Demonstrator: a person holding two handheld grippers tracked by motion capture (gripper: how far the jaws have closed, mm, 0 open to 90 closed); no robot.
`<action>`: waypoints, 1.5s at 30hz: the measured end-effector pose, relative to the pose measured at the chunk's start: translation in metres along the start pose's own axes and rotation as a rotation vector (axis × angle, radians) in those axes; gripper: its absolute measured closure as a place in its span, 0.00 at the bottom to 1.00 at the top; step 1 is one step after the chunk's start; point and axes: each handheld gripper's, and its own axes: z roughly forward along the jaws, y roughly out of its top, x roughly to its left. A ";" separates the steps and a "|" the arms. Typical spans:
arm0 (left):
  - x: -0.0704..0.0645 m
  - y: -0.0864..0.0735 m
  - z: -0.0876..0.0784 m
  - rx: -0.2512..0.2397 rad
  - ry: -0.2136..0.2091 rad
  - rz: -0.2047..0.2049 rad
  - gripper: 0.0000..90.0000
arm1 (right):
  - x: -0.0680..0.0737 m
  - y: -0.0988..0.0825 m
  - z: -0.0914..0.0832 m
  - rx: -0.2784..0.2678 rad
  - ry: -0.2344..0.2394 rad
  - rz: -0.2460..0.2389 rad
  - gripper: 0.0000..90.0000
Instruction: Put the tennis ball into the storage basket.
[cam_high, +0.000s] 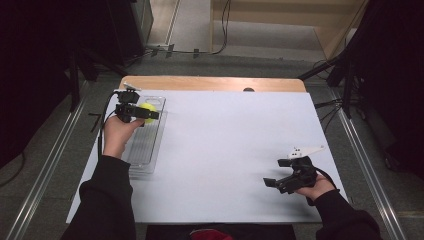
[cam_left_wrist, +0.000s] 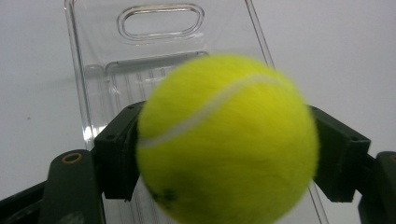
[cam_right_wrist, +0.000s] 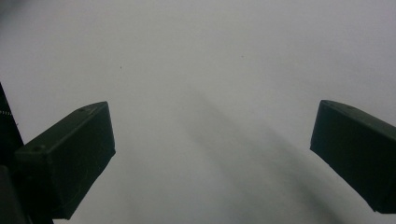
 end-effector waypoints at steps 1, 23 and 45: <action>-0.001 0.000 -0.001 -0.007 0.006 0.001 0.27 | 0.000 0.000 0.000 -0.001 0.000 0.000 0.00; -0.014 0.008 -0.024 -0.063 -0.052 0.025 0.27 | 0.000 0.000 0.000 -0.002 0.004 0.003 0.00; -0.048 0.012 -0.020 -0.041 -0.192 0.084 0.27 | 0.001 0.000 -0.001 -0.001 0.002 -0.003 0.00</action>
